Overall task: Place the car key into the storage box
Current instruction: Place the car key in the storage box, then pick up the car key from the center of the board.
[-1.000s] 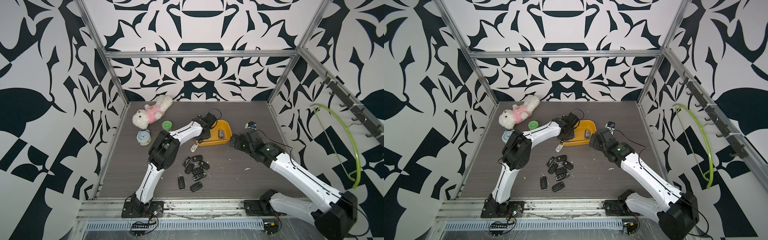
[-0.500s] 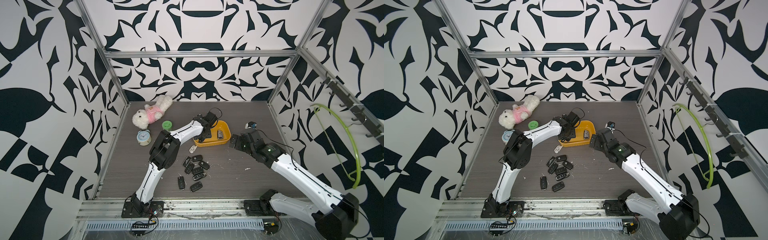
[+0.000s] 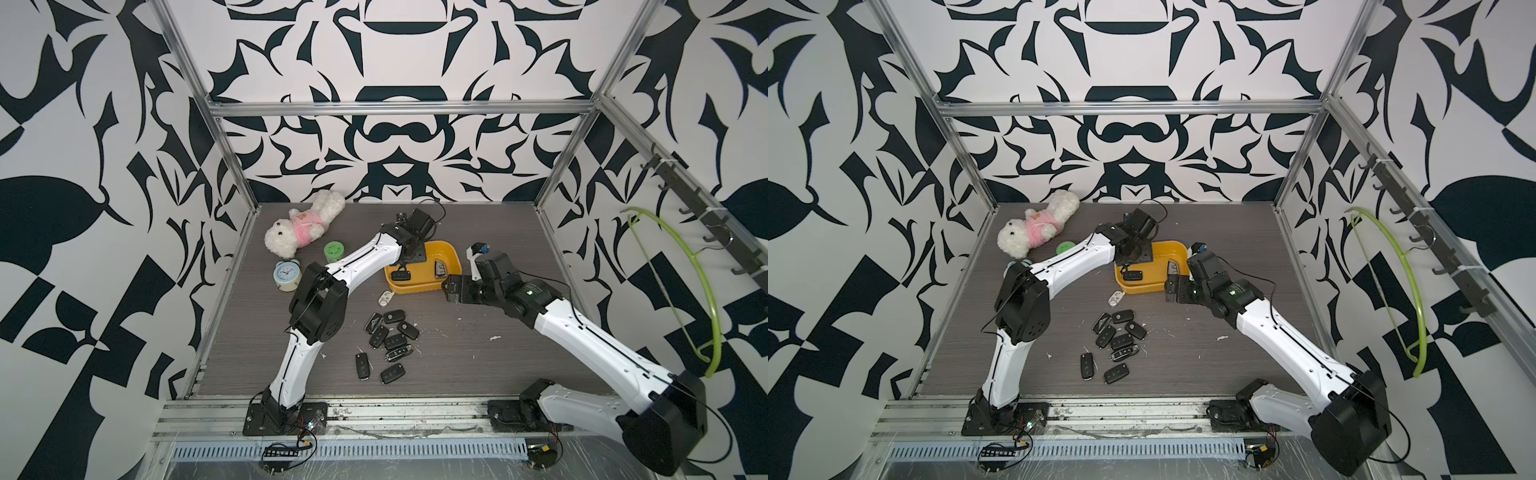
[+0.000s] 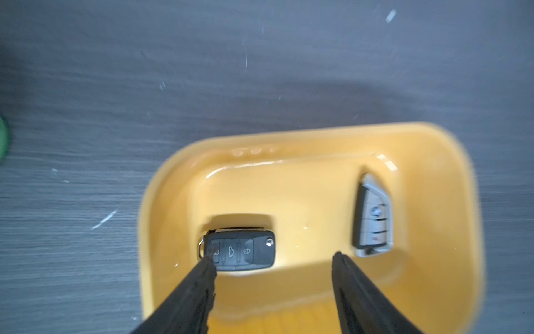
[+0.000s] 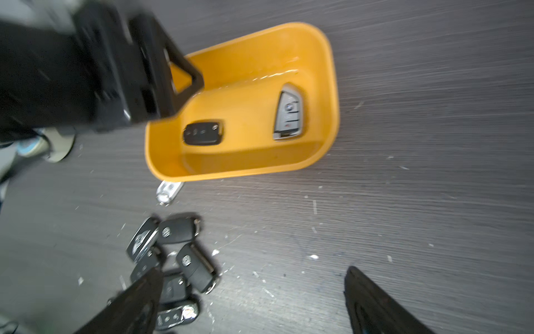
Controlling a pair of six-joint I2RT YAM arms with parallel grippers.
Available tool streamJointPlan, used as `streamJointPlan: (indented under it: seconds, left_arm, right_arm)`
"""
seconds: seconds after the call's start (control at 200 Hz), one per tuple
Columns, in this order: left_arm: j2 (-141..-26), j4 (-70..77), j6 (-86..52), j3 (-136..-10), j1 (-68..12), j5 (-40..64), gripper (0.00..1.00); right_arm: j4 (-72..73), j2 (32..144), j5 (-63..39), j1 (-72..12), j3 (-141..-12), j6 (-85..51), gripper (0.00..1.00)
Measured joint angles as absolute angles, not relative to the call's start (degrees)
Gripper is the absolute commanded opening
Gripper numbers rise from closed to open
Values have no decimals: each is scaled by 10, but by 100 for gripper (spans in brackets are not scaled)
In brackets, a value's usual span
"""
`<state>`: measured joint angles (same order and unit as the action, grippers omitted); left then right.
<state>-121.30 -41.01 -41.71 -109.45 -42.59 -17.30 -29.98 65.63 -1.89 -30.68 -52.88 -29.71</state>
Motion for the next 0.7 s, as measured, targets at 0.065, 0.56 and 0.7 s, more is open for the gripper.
streamJointPlan:
  seconds: [0.065,0.56,0.7]
  left_arm:
    - [-1175,-392,-414,-1077,-417,-171,88]
    - [-964,-306,-441,-801,-352,-107,99]
    - [-908,-300,-442,-724,-350,-97,99]
  right_arm:
    - [-290,663,-49,-307,-529,-289,92]
    - [-283,804,-96,-423,-557,-230,78]
    - [-286,848,-76,-456,-566,-214,75]
